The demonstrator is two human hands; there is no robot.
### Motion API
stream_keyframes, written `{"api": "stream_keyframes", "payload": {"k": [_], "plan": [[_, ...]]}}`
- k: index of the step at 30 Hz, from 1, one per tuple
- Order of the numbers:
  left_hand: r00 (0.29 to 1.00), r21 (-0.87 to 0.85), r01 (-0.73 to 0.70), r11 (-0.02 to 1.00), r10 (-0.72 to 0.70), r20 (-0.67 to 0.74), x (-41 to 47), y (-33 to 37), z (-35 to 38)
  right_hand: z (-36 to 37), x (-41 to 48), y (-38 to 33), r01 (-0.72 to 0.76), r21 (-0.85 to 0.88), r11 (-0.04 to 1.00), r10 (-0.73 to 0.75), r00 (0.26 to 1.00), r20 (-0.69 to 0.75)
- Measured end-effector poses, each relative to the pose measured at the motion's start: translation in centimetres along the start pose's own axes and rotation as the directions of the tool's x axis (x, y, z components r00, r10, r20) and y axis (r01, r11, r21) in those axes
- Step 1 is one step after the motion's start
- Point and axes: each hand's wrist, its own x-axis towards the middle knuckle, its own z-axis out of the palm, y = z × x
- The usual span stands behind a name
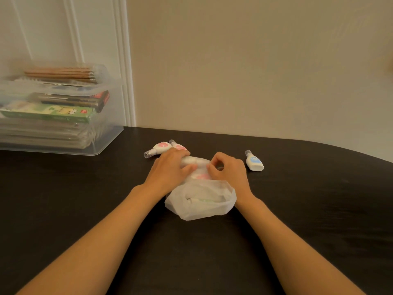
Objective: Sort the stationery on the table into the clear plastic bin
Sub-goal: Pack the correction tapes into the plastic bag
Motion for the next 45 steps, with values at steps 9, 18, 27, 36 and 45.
{"api": "stream_keyframes", "payload": {"k": [9,18,27,36,45], "plan": [[0.961,-0.048,0.225,0.973,-0.23,-0.152,-0.5,1.2,0.1,0.0,0.6,0.9,-0.093,0.277,0.956,0.092,0.996,0.017],[0.97,0.066,0.219,0.973,-0.21,-0.125,-1.1,0.3,-0.3,0.3,0.7,0.4,0.086,-0.183,0.979,-0.074,0.995,0.069],[0.993,0.232,-0.008,0.973,0.035,-0.111,-0.8,1.0,-0.9,0.5,0.6,0.2,0.059,-0.053,0.997,-0.061,0.998,-0.025],[0.955,0.016,0.083,0.996,-0.084,0.284,2.9,1.9,-1.0,0.0,0.5,0.7,-0.082,0.122,0.989,0.087,0.996,-0.032],[0.912,-0.004,0.121,0.993,-0.109,0.396,3.8,2.7,-1.7,0.3,0.5,0.7,0.064,0.054,0.996,-0.06,0.995,-0.073]]}}
